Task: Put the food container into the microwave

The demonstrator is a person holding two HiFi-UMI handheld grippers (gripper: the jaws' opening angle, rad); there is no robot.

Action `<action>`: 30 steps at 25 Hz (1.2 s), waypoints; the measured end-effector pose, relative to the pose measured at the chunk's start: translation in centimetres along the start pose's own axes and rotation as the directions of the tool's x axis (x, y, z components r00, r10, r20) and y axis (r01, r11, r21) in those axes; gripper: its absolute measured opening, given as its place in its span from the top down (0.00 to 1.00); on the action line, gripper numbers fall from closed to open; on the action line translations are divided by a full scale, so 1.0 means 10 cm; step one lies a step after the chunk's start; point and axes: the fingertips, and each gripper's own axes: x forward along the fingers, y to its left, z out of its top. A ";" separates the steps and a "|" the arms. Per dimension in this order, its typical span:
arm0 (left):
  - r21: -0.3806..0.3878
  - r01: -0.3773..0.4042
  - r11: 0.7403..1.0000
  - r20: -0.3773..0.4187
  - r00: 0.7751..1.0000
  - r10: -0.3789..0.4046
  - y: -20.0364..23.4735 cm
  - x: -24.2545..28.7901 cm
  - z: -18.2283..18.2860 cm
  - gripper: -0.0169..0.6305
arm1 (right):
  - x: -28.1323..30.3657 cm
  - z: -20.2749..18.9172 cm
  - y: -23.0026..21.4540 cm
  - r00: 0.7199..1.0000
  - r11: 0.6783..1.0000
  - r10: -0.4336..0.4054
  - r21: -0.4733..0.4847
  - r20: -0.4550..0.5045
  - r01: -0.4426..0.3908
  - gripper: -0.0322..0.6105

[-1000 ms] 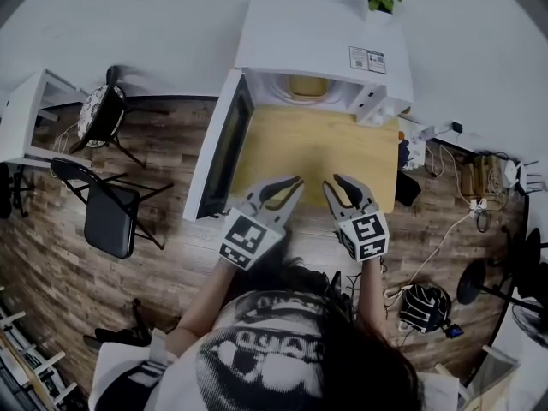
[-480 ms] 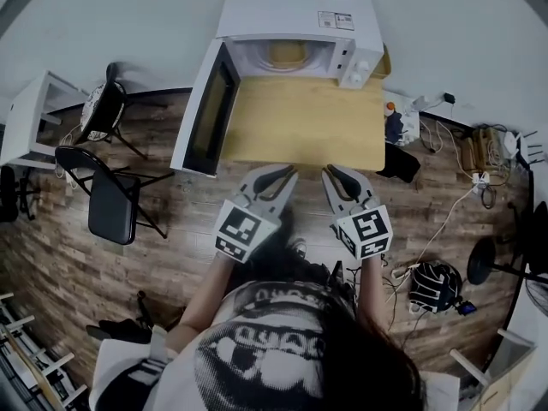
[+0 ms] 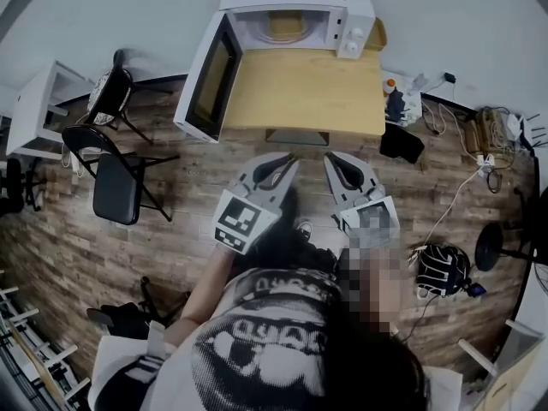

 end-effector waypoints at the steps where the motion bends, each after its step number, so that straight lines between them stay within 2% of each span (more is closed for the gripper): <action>1: 0.003 0.001 1.000 0.001 1.000 -0.001 -0.05 -0.03 -0.01 0.94 | -0.05 0.00 0.04 1.000 1.000 0.007 0.001 0.007 -0.007 0.96; 7: 0.023 0.006 1.000 0.013 1.000 -0.006 -0.29 -0.19 -0.02 0.94 | -0.26 0.03 0.22 0.999 0.999 0.033 0.028 0.043 -0.034 0.95; 16: 0.037 0.004 0.999 0.019 1.000 -0.005 -0.51 -0.33 -0.04 0.94 | -0.43 0.01 0.40 0.997 0.998 0.065 0.001 0.040 -0.065 0.95; 30: 0.058 0.020 0.998 0.033 0.999 -0.022 -0.72 -0.26 0.04 0.94 | -0.57 0.01 0.36 0.996 0.997 0.078 -0.003 0.044 -0.078 0.95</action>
